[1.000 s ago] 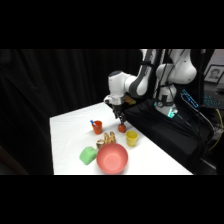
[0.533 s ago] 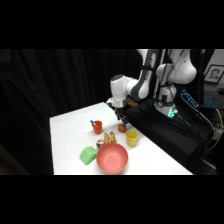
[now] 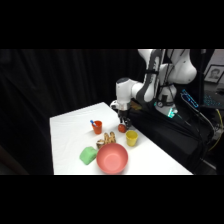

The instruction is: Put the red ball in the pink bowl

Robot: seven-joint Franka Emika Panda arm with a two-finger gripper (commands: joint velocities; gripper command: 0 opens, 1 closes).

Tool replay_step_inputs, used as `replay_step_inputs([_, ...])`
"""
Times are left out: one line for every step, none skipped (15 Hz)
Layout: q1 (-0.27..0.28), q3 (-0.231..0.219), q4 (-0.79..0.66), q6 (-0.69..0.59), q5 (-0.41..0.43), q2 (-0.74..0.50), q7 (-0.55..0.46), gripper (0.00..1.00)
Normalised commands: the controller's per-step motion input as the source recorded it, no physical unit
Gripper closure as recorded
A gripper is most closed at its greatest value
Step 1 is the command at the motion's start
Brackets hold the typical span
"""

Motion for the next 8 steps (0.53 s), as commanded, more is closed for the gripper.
replay_step_inputs([-0.059,0.104,-0.05,0.39,0.117,0.16,-0.11,0.00])
replay_step_inputs([-0.042,0.065,0.00,0.39,0.048,0.21,-0.06,0.00])
replay_step_inputs([-0.023,0.028,0.00,0.39,-0.013,0.21,-0.02,0.00])
replay_step_inputs([0.036,-0.056,0.00,0.40,-0.112,0.20,0.06,0.00])
replay_step_inputs([0.096,-0.137,0.00,0.40,-0.185,0.19,0.11,0.00])
replay_step_inputs([0.157,-0.210,0.00,0.39,-0.229,0.17,0.16,0.00])
replay_step_inputs([0.167,-0.220,0.00,0.34,-0.216,0.13,0.15,0.00])
replay_step_inputs([0.206,-0.255,0.00,0.31,-0.218,0.11,0.17,0.00])
